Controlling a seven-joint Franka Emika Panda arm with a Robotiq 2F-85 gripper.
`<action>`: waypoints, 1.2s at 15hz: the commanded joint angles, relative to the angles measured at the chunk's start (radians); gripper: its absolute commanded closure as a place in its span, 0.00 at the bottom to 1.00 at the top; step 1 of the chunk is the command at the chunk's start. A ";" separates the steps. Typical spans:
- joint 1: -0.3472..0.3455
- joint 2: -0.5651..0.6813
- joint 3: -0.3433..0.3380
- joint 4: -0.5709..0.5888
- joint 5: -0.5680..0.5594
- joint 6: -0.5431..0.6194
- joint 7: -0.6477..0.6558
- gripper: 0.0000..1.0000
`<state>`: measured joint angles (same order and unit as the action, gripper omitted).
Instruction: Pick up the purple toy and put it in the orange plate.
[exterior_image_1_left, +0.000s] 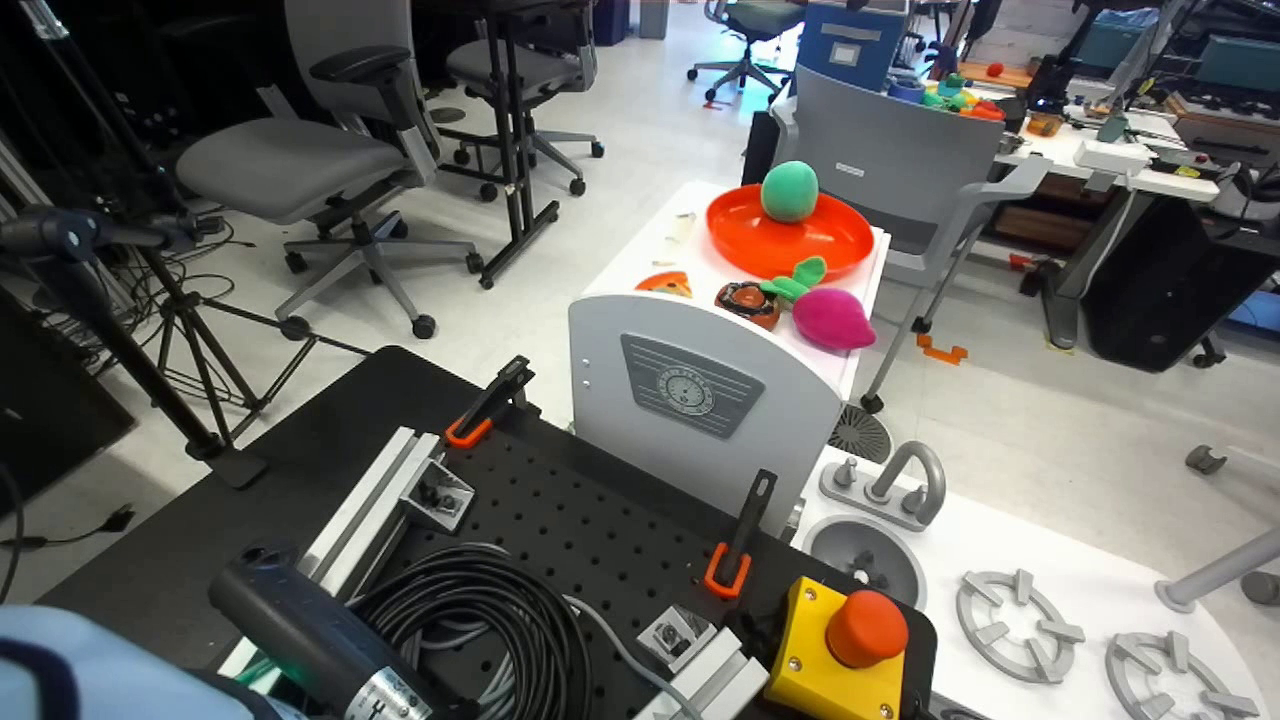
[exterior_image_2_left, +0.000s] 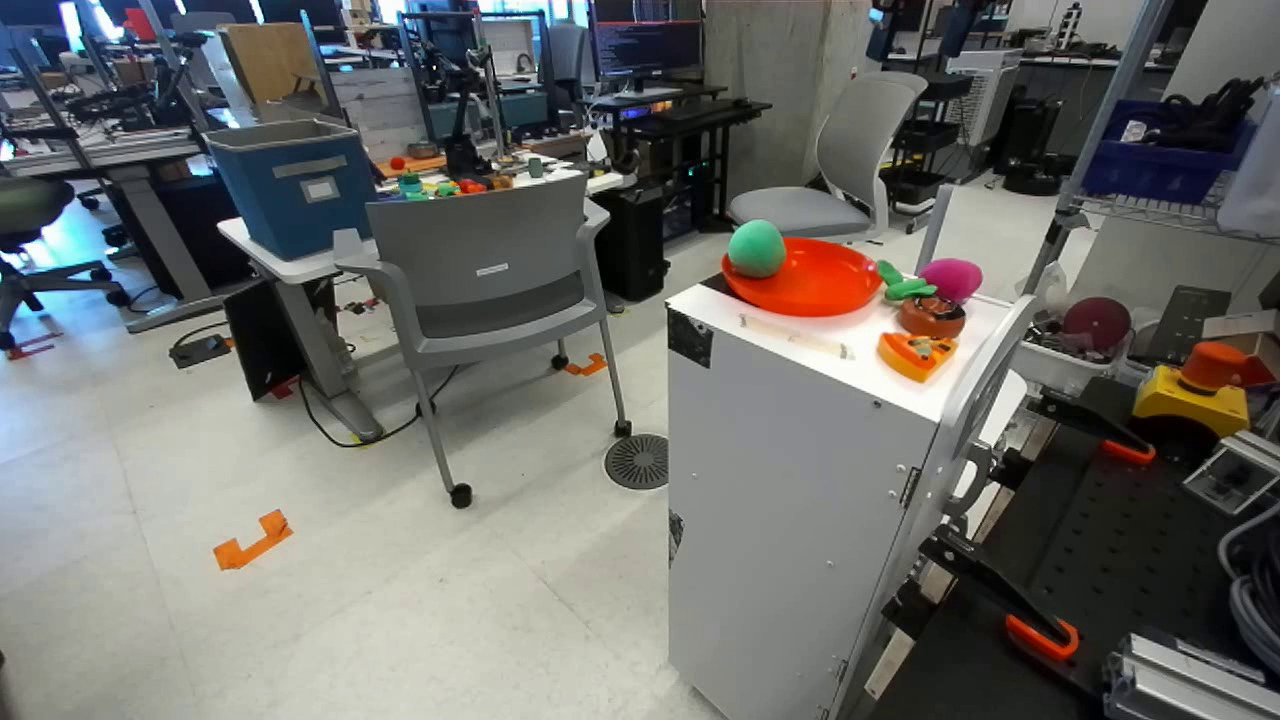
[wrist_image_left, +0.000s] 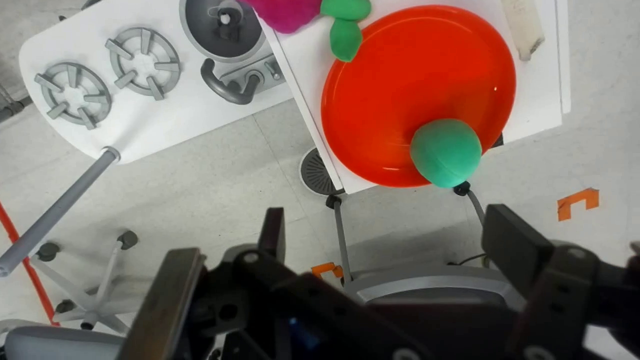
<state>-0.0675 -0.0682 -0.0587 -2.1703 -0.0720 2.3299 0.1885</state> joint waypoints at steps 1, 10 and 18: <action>0.001 0.009 -0.004 0.007 0.042 0.001 -0.064 0.00; -0.009 0.029 -0.009 0.011 0.022 -0.092 -0.071 0.00; -0.011 0.044 -0.015 0.016 -0.003 -0.154 -0.059 0.00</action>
<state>-0.0766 -0.0340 -0.0713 -2.1704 -0.0623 2.1964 0.1372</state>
